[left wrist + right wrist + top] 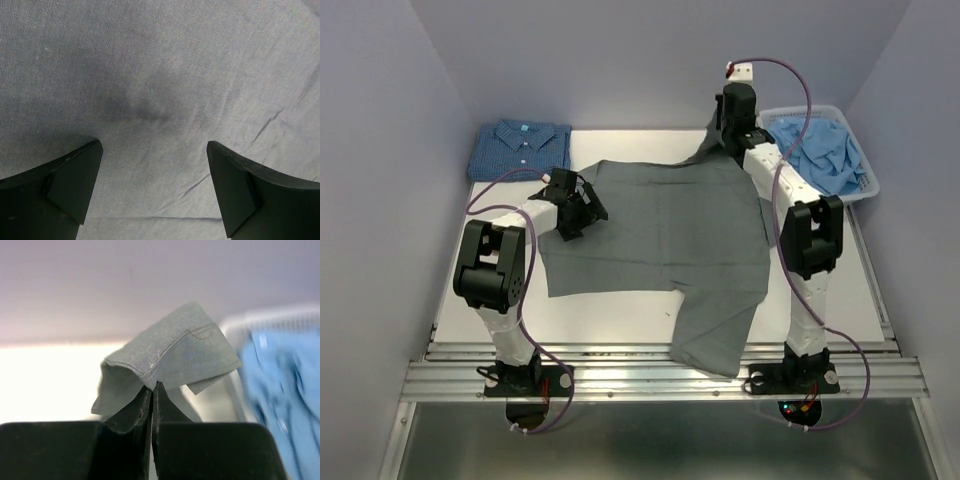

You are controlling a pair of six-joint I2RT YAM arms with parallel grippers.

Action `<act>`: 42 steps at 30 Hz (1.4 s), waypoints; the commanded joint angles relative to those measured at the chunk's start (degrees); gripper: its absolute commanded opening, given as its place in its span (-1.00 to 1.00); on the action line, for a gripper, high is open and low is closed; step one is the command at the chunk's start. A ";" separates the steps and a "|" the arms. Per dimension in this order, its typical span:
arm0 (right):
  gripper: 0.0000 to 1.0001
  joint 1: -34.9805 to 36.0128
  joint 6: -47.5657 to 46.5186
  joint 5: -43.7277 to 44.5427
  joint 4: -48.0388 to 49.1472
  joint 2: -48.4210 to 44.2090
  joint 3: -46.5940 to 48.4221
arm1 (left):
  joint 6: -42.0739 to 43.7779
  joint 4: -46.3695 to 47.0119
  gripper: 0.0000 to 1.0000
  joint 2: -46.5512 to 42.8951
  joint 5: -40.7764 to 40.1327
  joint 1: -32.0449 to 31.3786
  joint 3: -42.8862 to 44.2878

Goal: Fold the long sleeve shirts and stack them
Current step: Flatten the shirt out

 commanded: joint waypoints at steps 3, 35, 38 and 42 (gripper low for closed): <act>-0.99 -0.54 -2.10 -1.21 32.53 12.35 11.61 | 1.24 -1.10 0.97 0.78 1.12 0.18 -0.20; 1.00 -0.01 23.55 -17.83 1.03 -29.20 -48.74 | 0.45 -3.13 0.97 -13.01 -2.30 0.27 -6.26; 1.00 -0.01 25.40 -18.35 1.25 -32.81 -56.73 | -0.34 -3.04 0.97 -14.42 -3.44 0.18 -9.68; 1.00 -0.01 29.18 -18.44 2.58 -33.08 -63.25 | -0.87 -0.49 0.97 -13.38 -3.09 0.18 -12.86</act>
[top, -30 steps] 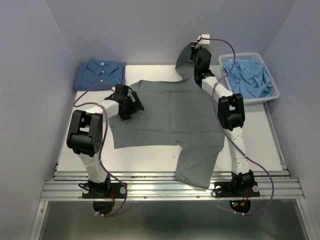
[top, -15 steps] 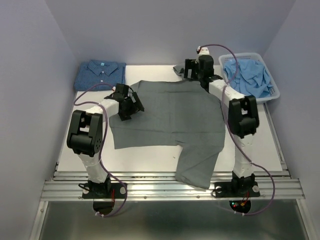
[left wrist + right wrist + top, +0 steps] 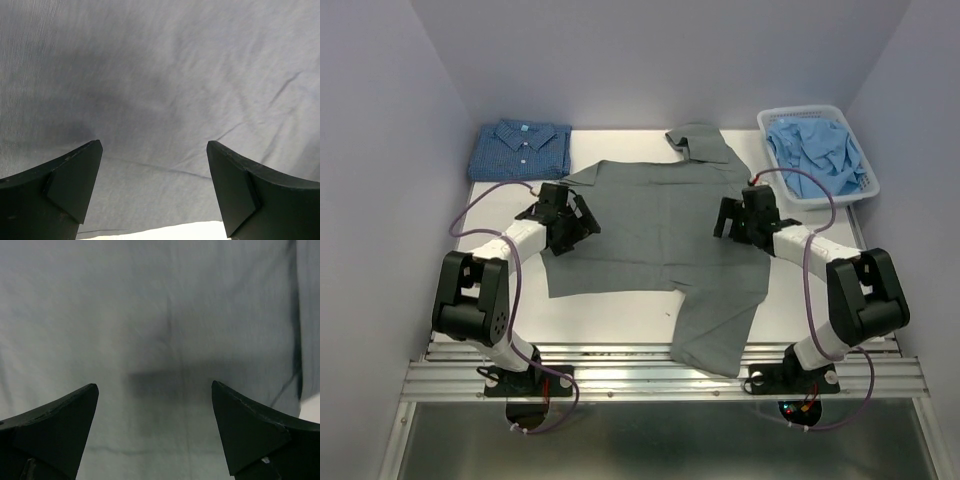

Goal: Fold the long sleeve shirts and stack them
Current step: Fold the shirt

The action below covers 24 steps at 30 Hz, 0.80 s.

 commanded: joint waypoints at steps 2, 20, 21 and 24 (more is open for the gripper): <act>1.00 0.34 4.90 2.12 -2.55 0.61 -2.98 | -1.26 1.63 0.97 1.58 -0.34 0.18 -2.08; 1.00 -2.30 -2.03 12.42 -8.18 21.27 16.09 | 0.23 -1.97 0.97 13.72 -2.27 0.71 13.30; 1.00 -2.30 -3.00 11.29 -8.88 20.75 16.80 | 0.32 -2.49 0.97 12.41 -2.70 0.71 13.13; 1.00 -2.30 -3.88 10.49 -9.94 16.36 16.37 | 0.15 -3.90 0.97 8.37 -4.45 0.71 11.99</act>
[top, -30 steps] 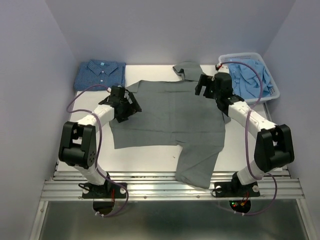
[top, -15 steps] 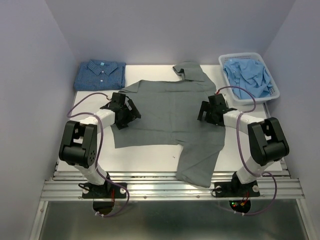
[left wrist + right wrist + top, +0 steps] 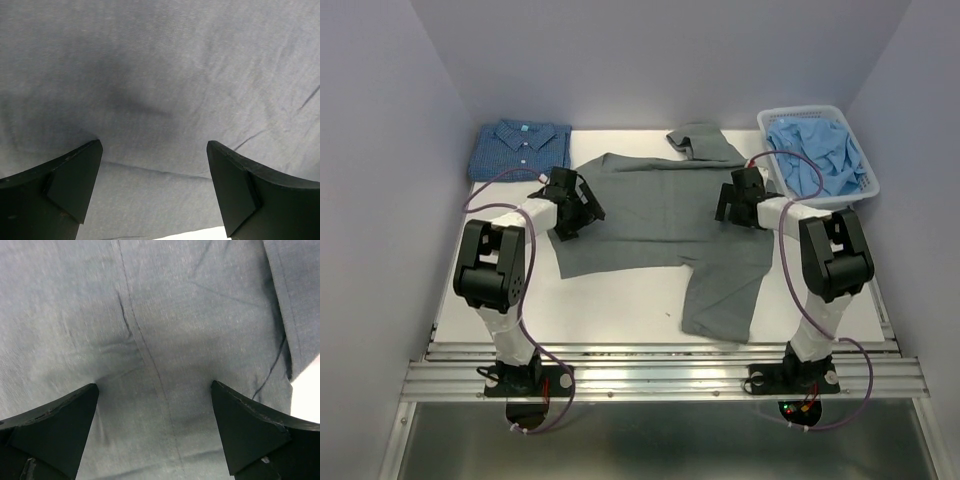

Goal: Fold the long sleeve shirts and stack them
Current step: Fold the shirt

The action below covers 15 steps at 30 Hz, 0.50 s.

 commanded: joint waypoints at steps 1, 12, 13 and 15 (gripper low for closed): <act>1.00 -0.33 -2.42 -0.60 -4.98 -6.33 0.06 | 0.76 -4.06 0.97 -7.03 -3.54 0.34 0.18; 1.00 -0.33 7.15 6.33 -15.61 -35.52 -14.17 | -9.26 -20.31 0.97 -25.85 -20.43 3.06 -12.55; 1.00 -0.33 7.85 7.74 -17.45 -39.11 -15.58 | -9.44 -20.15 0.97 -26.63 -19.12 3.93 -15.00; 1.00 -0.33 11.01 10.46 -22.46 -42.47 -16.99 | -8.65 -17.88 0.97 -27.17 -15.61 5.78 -18.52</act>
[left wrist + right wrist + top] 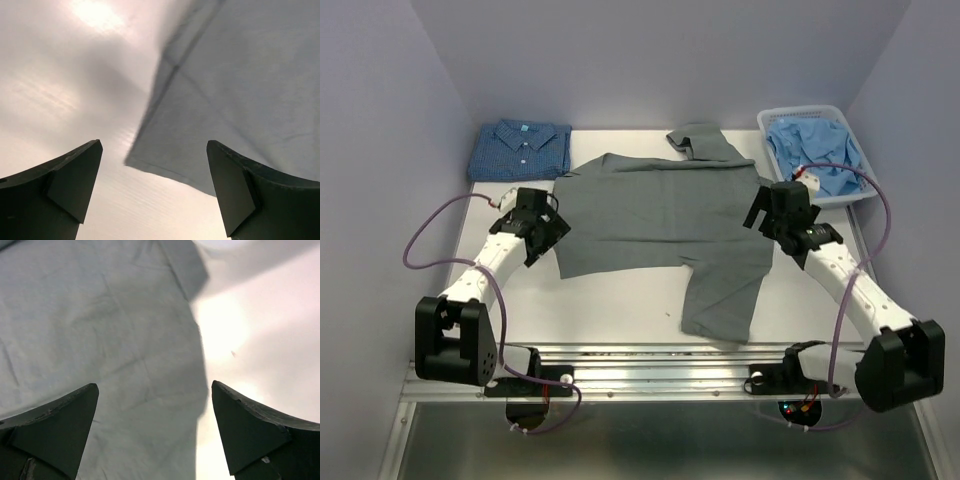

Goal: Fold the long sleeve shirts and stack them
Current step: Fold the shirt

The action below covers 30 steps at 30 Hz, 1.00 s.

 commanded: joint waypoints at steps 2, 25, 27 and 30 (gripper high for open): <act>1.00 -0.29 8.32 6.50 -13.62 -9.42 -4.17 | -0.87 -1.60 0.97 0.20 2.42 3.28 -8.40; 1.00 -0.29 11.76 1.05 -23.32 -23.94 -9.09 | 0.72 -1.23 0.36 16.01 2.00 -5.07 -7.01; 1.00 -0.29 11.58 0.70 -22.44 -23.33 -9.53 | 1.07 -0.36 0.17 16.80 2.95 -5.16 -6.92; 1.00 -0.29 11.49 0.70 -22.08 -22.36 -9.36 | 2.56 1.57 -0.20 18.56 5.76 -6.12 -6.39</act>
